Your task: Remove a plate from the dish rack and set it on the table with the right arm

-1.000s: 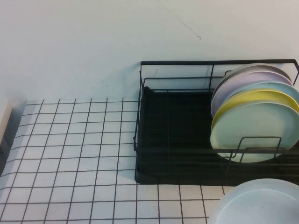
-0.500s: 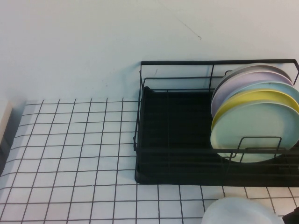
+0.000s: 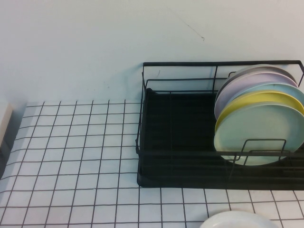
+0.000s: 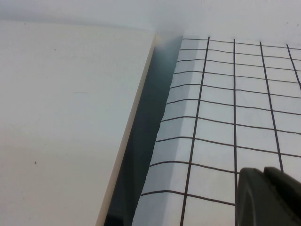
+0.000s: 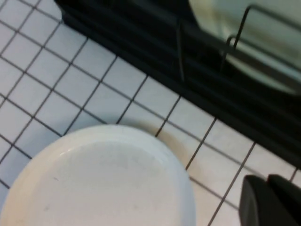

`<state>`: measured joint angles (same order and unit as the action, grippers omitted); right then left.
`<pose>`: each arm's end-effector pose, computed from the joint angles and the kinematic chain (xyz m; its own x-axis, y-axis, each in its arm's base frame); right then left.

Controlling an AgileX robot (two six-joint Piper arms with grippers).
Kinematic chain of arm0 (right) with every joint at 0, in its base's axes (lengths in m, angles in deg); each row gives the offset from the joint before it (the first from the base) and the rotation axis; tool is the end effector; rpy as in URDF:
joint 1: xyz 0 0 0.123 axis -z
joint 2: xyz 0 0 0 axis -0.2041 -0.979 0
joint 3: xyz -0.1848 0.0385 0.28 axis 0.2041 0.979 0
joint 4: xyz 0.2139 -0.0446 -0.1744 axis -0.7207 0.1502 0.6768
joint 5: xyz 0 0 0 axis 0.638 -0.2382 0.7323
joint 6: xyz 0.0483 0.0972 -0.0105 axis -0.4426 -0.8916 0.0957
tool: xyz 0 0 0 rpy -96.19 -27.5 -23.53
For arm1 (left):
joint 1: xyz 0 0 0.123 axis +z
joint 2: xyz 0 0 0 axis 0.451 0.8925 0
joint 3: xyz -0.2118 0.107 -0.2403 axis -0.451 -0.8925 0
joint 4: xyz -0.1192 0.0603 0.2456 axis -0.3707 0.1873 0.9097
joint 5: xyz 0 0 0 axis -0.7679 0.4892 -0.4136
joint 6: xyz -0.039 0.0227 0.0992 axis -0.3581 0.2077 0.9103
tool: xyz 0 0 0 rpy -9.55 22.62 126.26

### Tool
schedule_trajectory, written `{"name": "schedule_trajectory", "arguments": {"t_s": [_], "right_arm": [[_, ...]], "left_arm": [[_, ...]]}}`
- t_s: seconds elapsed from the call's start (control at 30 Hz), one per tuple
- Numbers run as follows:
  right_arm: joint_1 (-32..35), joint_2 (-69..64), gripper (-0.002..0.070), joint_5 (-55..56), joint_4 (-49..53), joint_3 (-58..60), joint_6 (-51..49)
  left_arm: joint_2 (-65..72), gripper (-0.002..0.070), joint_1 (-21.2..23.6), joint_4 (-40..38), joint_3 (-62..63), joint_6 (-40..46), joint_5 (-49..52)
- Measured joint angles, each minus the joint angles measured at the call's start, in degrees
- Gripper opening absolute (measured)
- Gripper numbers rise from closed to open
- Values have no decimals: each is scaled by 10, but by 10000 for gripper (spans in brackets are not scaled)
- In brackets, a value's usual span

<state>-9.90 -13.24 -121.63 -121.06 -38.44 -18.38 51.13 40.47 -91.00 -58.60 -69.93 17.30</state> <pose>0.2071 0.0405 0.2915 -0.6797 -0.3492 -0.6450 -0.5332 0.8391 0.1076 0.0456 0.0073 0.1738 -0.2113 -0.1468 -0.9663 -0.2241 0.9696 -0.0983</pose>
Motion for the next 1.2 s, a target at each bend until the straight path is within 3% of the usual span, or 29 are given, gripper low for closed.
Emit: {"name": "schedule_trajectory", "arguments": {"t_s": [0.4, 0.57, 0.77, 1.0, 1.07, 1.2], "right_arm": [[0, 349, -2, -3, -23, 15, -2], [0, 427, -2, -35, 69, 29, -68], [0, 518, -2, 36, 173, 78, -136], [0, 622, -2, 161, 221, 180, -158], [0, 633, -2, 202, 241, 219, -192], [0, 634, -2, 238, 381, 296, -373]], "left_arm": [[0, -4, 0, 0, 0, 0, 0], [0, -4, 0, 0, 0, 0, 0], [0, -4, 0, 0, 0, 0, 0], [0, -4, 0, 0, 0, 0, 0], [0, -4, 0, 0, 0, 0, 0], [0, -4, 0, 0, 0, 0, 0]]}}
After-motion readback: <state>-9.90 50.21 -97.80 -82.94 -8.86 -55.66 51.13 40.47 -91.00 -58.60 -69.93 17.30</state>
